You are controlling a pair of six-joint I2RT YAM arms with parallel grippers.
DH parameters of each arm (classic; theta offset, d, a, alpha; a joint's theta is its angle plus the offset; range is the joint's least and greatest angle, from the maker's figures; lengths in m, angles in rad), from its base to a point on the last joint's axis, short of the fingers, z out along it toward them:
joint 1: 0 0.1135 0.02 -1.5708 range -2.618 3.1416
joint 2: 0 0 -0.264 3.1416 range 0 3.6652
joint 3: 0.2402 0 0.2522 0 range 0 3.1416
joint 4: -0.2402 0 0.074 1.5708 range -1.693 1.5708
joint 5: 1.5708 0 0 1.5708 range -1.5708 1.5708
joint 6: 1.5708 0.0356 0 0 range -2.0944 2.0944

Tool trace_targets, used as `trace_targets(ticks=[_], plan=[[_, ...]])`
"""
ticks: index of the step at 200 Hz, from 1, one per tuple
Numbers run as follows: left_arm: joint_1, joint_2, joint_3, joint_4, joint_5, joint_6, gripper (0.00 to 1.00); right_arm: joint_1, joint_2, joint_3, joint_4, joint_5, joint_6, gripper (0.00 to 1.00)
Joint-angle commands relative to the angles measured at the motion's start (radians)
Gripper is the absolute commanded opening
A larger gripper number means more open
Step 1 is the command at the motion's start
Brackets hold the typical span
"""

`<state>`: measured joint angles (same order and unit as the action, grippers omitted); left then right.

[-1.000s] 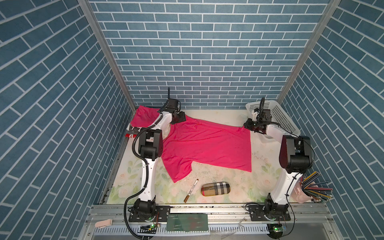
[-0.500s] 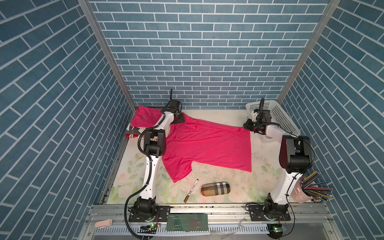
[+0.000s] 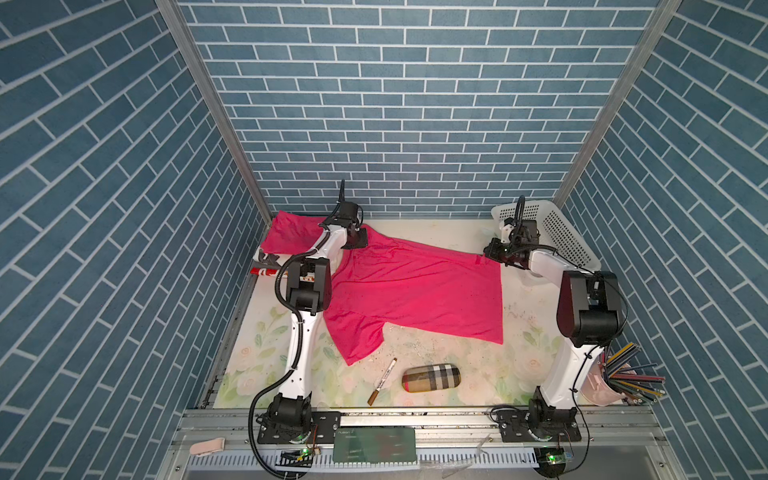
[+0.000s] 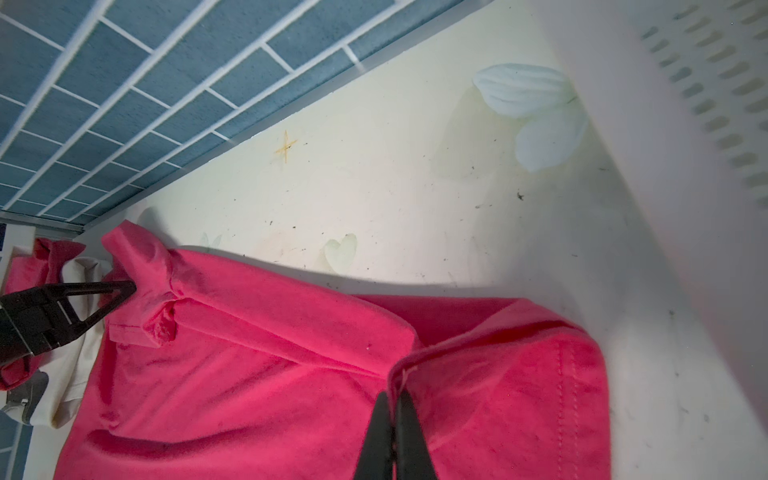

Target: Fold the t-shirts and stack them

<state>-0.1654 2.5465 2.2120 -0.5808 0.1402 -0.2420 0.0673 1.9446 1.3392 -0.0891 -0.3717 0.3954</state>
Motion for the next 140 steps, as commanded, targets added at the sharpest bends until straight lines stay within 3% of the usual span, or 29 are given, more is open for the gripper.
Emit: trace_targets(ticks=[1, 30, 140], plan=[[-0.004, -0.048, -0.023, -0.022, 0.021, -0.006, 0.44, 0.006, -0.015, -0.002, 0.006, -0.013, 0.005, 0.00], [-0.004, -0.071, -0.032, -0.001, 0.036, -0.018, 0.47, 0.005, -0.019, -0.007, 0.009, -0.015, 0.004, 0.00], [-0.002, -0.120, -0.068, 0.039, 0.051, -0.051, 0.39, 0.006, -0.015, -0.002, 0.002, -0.019, -0.003, 0.00]])
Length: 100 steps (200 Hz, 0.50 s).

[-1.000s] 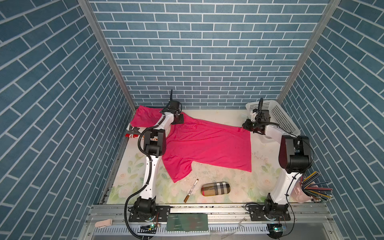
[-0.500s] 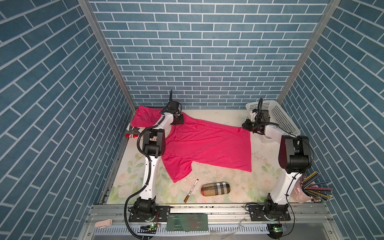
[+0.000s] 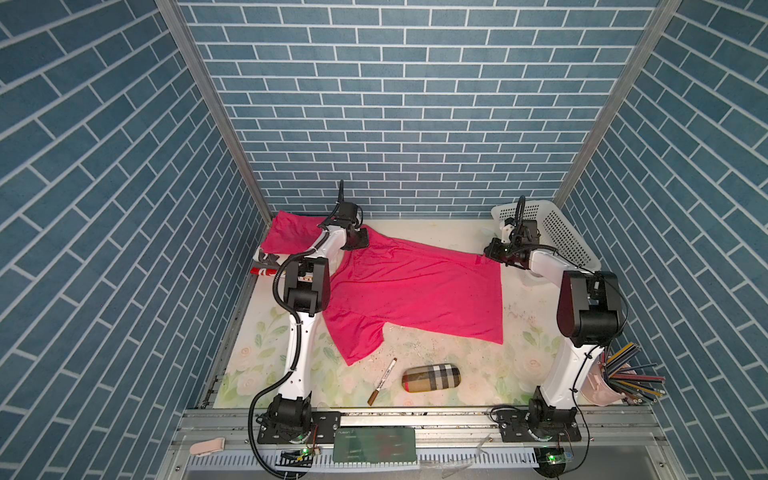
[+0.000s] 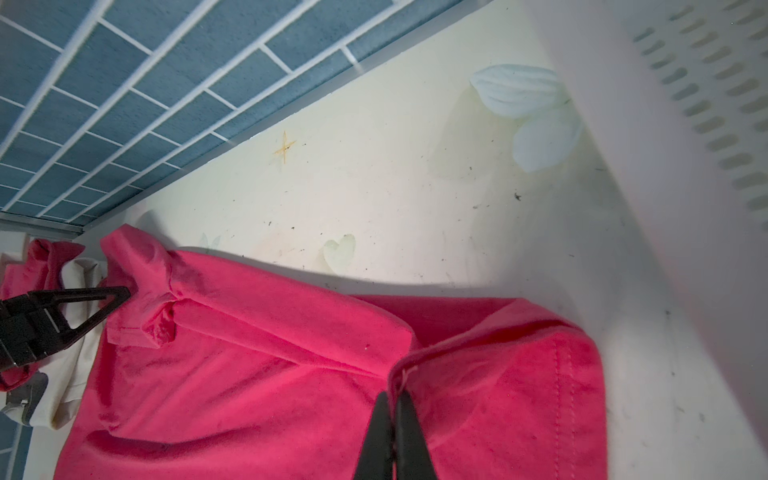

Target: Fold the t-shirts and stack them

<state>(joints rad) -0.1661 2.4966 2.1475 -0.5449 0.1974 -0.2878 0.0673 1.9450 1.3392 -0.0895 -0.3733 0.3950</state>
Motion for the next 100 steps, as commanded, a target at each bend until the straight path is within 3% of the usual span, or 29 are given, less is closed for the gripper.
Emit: trace_targets(ticks=[1, 37, 63, 100], plan=[[-0.001, -0.070, -0.003, 0.002, -0.007, -0.005, 0.39, 0.005, -0.015, -0.002, 0.003, -0.019, -0.002, 0.00], [-0.001, -0.075, 0.004, -0.025, -0.038, -0.008, 0.36, 0.005, -0.017, -0.002, 0.005, -0.022, 0.002, 0.00], [0.001, -0.079, -0.010, -0.011, -0.036, -0.008, 0.27, 0.005, -0.020, -0.001, 0.003, -0.018, -0.001, 0.00], [-0.001, -0.045, 0.009, -0.032, -0.052, -0.001, 0.29, 0.005, -0.025, -0.002, 0.004, -0.020, -0.001, 0.00]])
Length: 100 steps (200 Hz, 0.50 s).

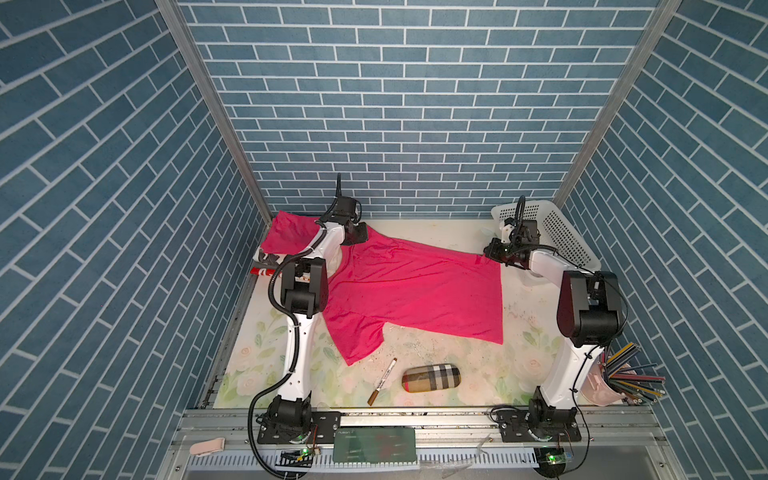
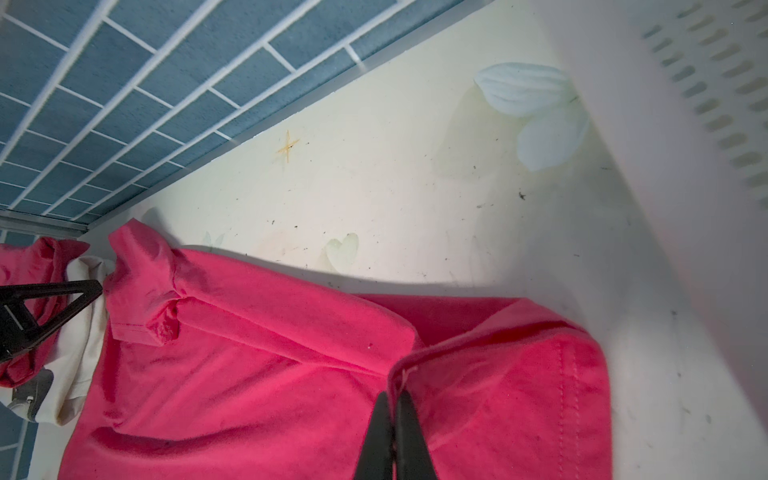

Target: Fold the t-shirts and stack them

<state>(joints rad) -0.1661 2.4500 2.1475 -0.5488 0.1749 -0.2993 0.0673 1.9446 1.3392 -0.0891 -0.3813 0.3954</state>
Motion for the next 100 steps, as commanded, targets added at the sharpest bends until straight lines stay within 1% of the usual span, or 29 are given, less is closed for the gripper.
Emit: trace_targets(ticks=[1, 31, 45, 68, 84, 91, 100], plan=[[0.000, 0.001, 0.009, -0.028, -0.031, 0.012, 0.29, 0.005, -0.024, -0.003, 0.003, -0.012, -0.002, 0.00], [-0.001, -0.006, 0.009, -0.013, -0.088, 0.030, 0.42, 0.005, -0.026, 0.001, -0.004, -0.011, -0.007, 0.00], [0.000, 0.005, 0.020, -0.009, -0.102, 0.034, 0.44, 0.005, -0.026, 0.002, -0.003, -0.013, -0.005, 0.00], [0.001, 0.055, 0.074, -0.041, -0.098, 0.040, 0.44, 0.005, -0.025, 0.004, 0.000, -0.016, 0.002, 0.00], [0.003, 0.075, 0.081, -0.045, -0.091, 0.041, 0.43, 0.005, -0.025, 0.007, -0.002, -0.016, -0.001, 0.00], [0.002, 0.079, 0.078, -0.041, -0.088, 0.041, 0.42, 0.005, -0.025, 0.008, -0.004, -0.014, -0.001, 0.00], [0.002, 0.084, 0.073, -0.035, -0.081, 0.040, 0.37, 0.005, -0.023, 0.011, -0.008, -0.013, -0.004, 0.00]])
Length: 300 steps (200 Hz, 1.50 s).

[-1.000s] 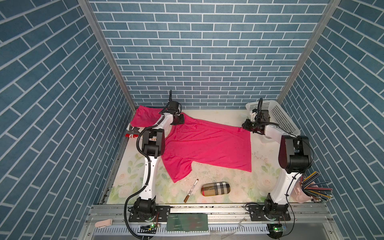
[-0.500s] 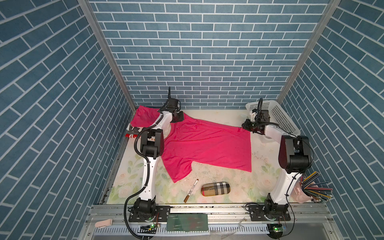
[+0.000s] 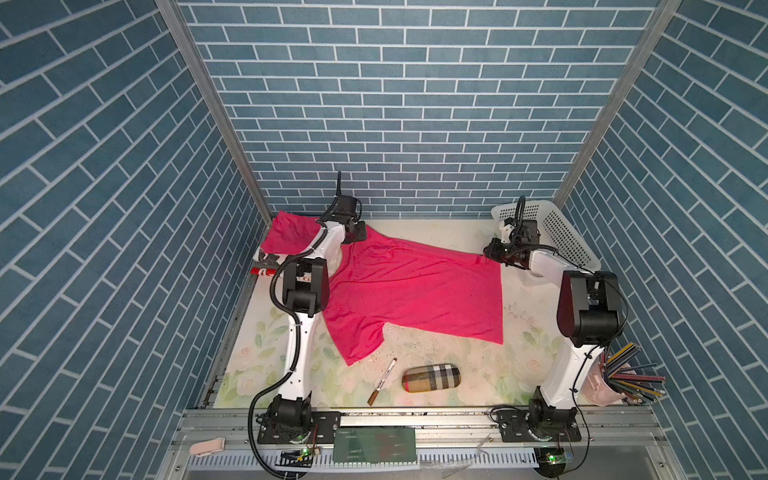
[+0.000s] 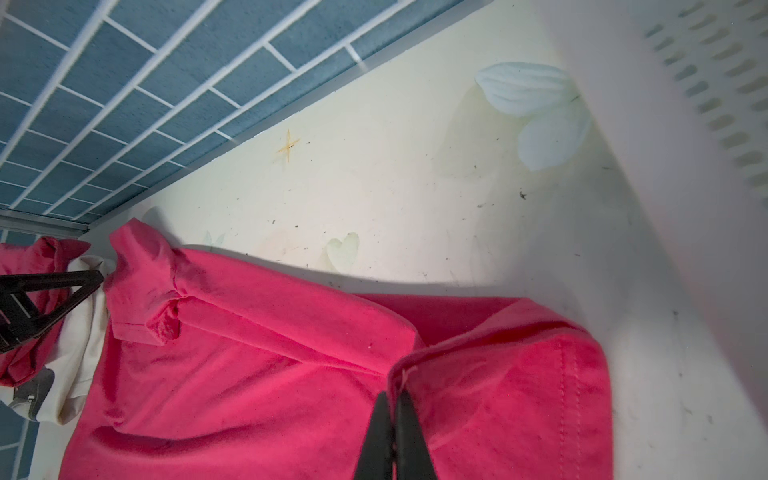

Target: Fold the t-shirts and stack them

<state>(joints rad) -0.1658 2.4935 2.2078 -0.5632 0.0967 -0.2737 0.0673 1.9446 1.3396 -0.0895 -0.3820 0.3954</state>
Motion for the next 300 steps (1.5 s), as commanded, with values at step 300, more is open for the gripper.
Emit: trace_targets(ticks=[300], plan=[[0.102, -0.374, -0.330, 0.086, 0.334, -0.213, 0.00, -0.046, -0.156, -0.030, -0.012, -0.041, 0.021, 0.00]])
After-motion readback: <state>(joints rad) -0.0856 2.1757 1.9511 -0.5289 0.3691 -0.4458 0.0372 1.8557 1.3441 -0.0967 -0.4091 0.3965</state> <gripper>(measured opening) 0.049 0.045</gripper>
